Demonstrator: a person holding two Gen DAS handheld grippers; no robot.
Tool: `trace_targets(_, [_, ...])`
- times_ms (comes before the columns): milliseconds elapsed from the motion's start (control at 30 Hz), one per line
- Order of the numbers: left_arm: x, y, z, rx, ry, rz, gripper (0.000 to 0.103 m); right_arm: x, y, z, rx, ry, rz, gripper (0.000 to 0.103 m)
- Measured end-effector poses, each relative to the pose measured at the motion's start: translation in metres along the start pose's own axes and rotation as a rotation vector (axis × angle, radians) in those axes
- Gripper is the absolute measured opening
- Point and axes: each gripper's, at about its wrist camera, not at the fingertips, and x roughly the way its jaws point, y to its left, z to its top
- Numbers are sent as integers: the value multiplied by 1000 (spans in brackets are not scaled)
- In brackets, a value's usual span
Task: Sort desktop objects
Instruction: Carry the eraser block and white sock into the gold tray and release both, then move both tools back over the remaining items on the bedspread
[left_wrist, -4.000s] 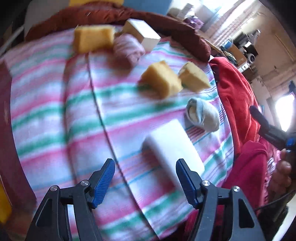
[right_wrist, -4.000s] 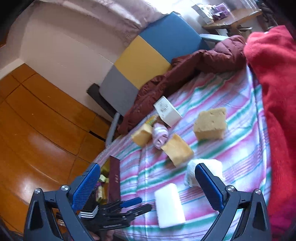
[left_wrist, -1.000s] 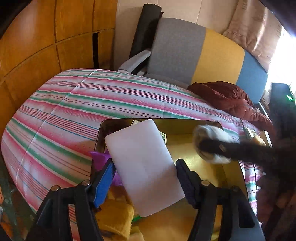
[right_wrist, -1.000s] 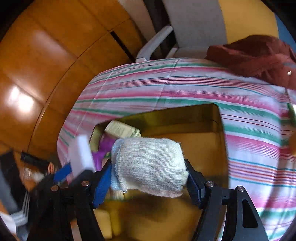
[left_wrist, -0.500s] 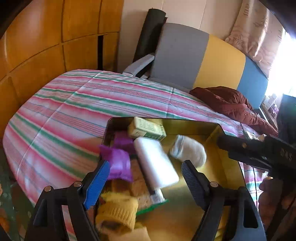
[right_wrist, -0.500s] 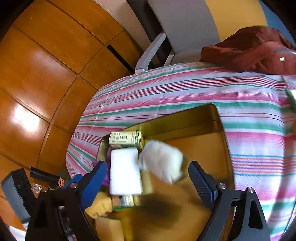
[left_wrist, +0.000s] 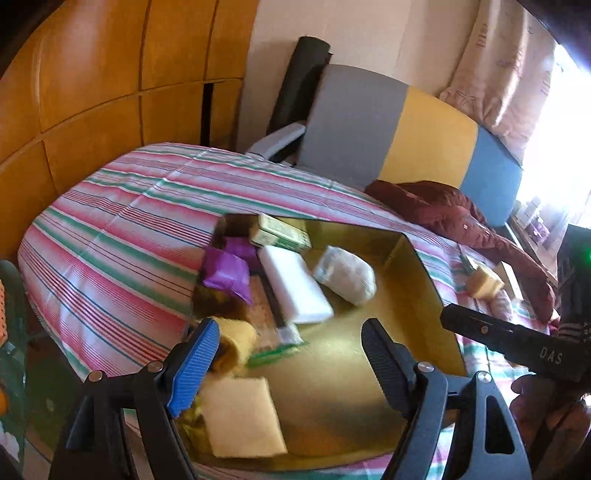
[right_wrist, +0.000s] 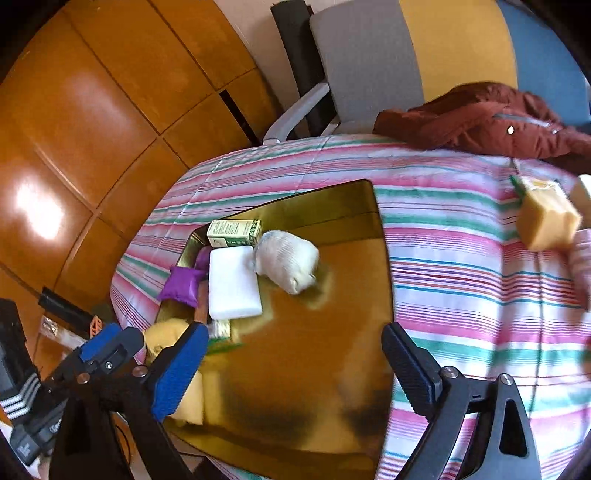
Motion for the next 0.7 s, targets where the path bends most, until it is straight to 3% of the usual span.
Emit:
trace_targets(400, [-3,-57,-17,116,56,-164,78,-44,-33,-20,43,-63,-54,99])
trace_targets(700, [-2,-110,-23,240,83,-227,78,-81,-113,-28,168,-76,-142,99])
